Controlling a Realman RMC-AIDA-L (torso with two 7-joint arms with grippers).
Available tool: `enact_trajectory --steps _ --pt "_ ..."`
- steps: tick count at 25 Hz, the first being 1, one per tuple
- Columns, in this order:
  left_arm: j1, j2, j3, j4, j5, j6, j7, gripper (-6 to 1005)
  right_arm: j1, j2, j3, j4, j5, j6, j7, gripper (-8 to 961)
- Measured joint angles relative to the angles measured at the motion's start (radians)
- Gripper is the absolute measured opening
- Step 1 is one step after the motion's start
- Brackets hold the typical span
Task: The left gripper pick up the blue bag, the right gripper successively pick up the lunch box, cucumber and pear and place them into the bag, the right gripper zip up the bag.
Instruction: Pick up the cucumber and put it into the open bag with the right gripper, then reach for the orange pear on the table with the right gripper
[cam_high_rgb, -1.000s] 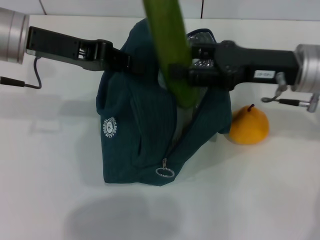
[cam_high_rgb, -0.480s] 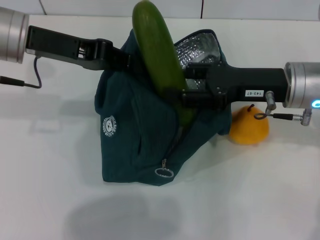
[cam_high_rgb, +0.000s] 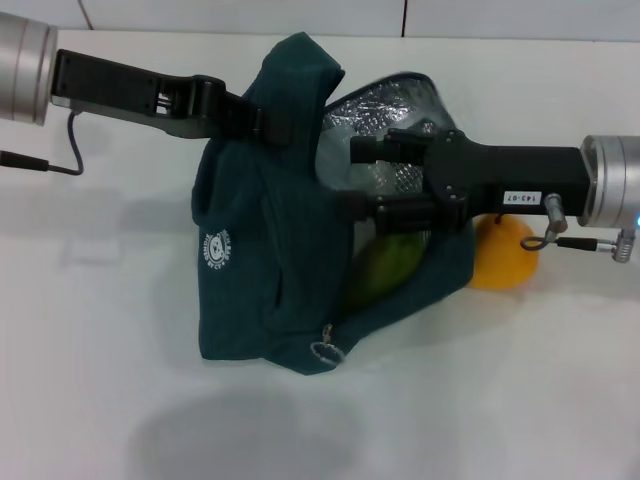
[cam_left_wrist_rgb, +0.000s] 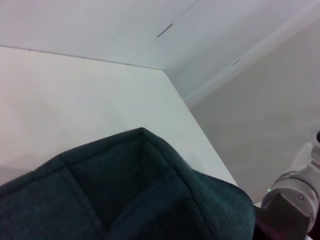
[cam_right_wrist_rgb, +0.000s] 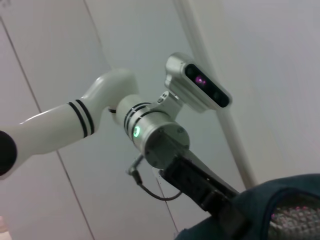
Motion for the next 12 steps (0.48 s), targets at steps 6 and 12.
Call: enact_trajectory --steps 6,12 --pt "0.003 0.000 0.000 0.000 0.000 0.000 0.000 40 -0.067 -0.006 0.058 -0.070 0.001 -0.048 -0.010 874" --pt "0.012 0.001 -0.004 0.000 0.000 0.000 0.000 40 -0.242 -0.018 0.211 -0.198 -0.006 -0.041 -0.010 866"
